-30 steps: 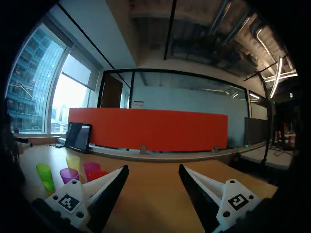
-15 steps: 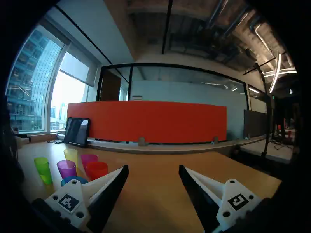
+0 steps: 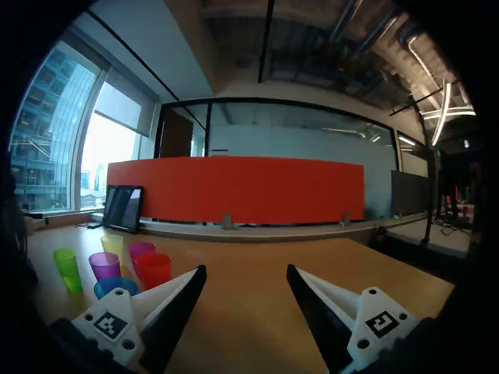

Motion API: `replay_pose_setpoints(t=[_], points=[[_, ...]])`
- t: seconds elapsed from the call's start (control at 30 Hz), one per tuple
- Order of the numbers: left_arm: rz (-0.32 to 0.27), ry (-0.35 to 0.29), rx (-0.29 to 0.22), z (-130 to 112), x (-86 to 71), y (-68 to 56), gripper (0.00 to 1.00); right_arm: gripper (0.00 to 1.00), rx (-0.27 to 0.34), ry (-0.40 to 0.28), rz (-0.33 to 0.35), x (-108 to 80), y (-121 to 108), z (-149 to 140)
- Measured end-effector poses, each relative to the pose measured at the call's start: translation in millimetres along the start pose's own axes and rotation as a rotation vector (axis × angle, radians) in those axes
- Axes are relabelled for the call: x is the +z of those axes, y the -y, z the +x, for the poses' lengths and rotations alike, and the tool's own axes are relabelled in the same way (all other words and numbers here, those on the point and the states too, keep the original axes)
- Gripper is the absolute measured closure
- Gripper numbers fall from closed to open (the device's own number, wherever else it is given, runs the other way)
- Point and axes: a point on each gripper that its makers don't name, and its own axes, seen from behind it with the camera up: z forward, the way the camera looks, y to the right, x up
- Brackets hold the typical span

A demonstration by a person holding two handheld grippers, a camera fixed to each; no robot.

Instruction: Pour water

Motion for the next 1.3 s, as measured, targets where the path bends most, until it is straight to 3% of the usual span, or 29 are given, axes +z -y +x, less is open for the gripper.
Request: replay_pose_setpoints(t=[1.3], points=[[0.0, 0.0, 0.0, 0.4, -0.3, 0.8, 0.03, 0.0, 0.017, 0.012, 0.005, -1.1, -1.3, -1.7]])
